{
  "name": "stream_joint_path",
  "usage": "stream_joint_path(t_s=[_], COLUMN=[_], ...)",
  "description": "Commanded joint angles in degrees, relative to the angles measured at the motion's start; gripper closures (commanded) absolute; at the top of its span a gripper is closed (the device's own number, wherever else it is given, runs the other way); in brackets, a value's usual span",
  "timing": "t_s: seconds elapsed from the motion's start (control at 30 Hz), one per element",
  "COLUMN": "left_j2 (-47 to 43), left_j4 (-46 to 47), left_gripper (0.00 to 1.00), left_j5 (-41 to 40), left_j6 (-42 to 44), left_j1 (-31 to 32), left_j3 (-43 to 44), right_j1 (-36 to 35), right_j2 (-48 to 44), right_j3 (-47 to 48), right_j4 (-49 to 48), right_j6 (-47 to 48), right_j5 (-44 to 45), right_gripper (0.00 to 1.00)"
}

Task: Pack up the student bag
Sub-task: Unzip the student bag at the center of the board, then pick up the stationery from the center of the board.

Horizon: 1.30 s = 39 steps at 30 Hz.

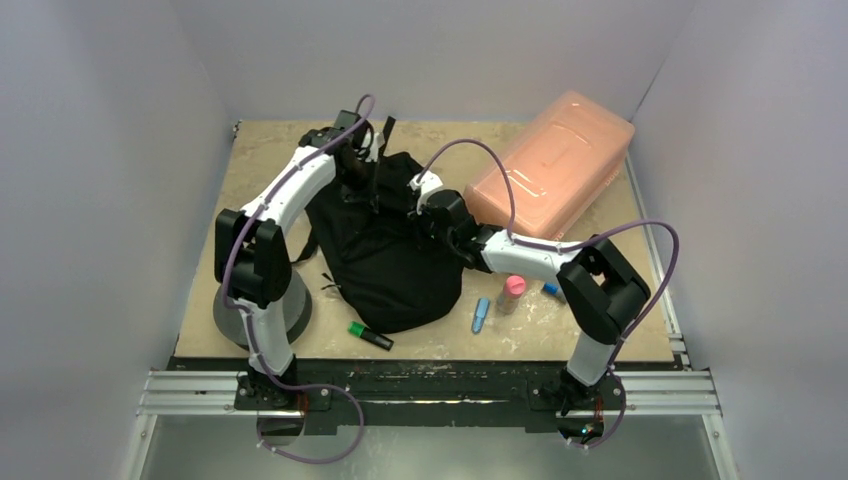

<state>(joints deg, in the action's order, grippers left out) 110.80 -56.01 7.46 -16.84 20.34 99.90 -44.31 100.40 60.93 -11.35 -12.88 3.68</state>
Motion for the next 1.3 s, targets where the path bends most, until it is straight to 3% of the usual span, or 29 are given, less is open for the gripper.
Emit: stream_joint_path(t_s=[0.0,0.13,0.33,0.57,0.7,0.9,1.27], left_j2=[-5.08,-4.97,-4.58,-4.09,-4.08,-4.02,-4.21], left_j4=[6.44,8.18,7.29,6.60,6.33,6.04,6.07], left_gripper=[1.00,1.00,1.00,1.00,1.00,1.00,1.00], left_j5=[14.62,20.61,18.87,17.58,17.96,17.92,17.85], left_j6=[-4.98,-6.81,-6.45,-6.01,-6.12,-6.02,-6.02], left_j1=[-4.06,-4.26,-4.34,-4.34,-4.34,-4.34,-4.34], left_j3=[-1.52,-2.36,-1.87,-1.50,-1.12,-1.15,-1.57], right_j1=[-0.05,-1.63,-10.56,-20.63,-27.03,-33.35,-35.13], right_j2=[-0.54,-1.79,-7.01,-13.80,-12.81,-6.47,4.98], right_j3=[2.47,5.89,10.42,1.63,-2.69,0.33,7.89], right_j4=[7.94,11.75,19.86,17.19,13.20,14.57,23.29], right_j6=[4.18,3.62,1.92,-3.16,-3.59,-1.53,0.19], right_j5=[4.64,3.96,7.23,0.41,-3.54,-0.89,13.68], right_gripper=[0.83,0.78,0.60,0.44,0.38,0.36,0.36])
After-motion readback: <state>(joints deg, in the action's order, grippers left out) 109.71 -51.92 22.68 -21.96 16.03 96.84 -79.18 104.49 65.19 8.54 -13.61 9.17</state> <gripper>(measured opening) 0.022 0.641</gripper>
